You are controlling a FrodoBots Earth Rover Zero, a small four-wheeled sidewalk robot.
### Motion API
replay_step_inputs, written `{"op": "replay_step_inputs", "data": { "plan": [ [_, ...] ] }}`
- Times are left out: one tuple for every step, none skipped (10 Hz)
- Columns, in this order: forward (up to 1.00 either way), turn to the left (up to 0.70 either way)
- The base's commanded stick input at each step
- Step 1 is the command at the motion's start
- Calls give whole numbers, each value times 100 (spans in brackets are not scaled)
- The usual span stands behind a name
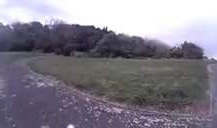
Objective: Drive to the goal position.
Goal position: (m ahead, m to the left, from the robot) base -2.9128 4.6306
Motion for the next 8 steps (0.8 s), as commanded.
{"op": "replay_step_inputs", "data": {
  "plan": [
    [0,85],
    [0,85],
    [0,85],
    [0,85],
    [0,85],
    [0,85],
    [0,85],
    [0,85]
  ]
}}
